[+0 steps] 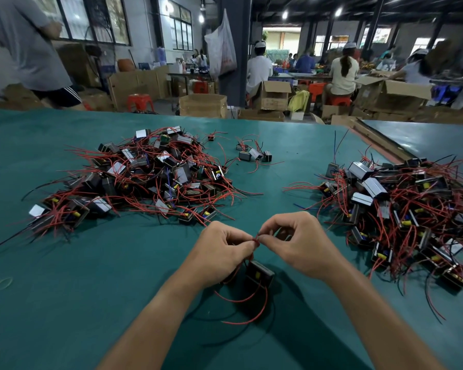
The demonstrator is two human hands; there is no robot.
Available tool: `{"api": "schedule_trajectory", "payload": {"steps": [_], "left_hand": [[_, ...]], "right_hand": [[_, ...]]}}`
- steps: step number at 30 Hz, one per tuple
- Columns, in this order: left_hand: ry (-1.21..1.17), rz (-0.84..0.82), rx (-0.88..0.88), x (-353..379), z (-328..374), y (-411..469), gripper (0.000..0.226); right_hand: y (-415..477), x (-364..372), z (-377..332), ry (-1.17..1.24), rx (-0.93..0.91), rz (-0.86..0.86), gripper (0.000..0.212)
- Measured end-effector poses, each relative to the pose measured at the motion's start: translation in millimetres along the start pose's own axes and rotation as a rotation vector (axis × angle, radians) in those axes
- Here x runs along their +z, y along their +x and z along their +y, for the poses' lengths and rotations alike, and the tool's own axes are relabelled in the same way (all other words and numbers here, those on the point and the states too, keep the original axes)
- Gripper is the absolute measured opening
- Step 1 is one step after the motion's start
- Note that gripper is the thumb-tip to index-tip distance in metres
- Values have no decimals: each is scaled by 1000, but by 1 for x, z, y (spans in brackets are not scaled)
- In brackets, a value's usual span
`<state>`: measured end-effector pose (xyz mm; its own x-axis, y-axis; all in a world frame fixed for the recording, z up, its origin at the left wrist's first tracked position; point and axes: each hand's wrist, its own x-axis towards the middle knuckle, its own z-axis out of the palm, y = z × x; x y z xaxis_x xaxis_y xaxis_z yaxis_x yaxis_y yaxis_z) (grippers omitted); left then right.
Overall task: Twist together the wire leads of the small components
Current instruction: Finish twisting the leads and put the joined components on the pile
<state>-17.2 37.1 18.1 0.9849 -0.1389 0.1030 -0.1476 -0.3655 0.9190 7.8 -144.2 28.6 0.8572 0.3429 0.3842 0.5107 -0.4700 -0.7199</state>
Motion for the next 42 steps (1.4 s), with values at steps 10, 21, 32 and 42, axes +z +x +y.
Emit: {"api": "schedule_trajectory", "payload": {"steps": [10,21,32,42], "left_hand": [[65,-32,-1,1,3,-1,31],[98,-1,84,2,-2,-2,23],[135,-40,123,4,-5,-2,33],[121,-42,161,4,-5,-4,19]], "right_hand": [[-1,-1,1,-5,5,-14,17],[-1,-1,3,5,18,7,16],[-2,-7,-6,-23,37,-60,16],[-2,-8,-12,149,212,-161,19]]}}
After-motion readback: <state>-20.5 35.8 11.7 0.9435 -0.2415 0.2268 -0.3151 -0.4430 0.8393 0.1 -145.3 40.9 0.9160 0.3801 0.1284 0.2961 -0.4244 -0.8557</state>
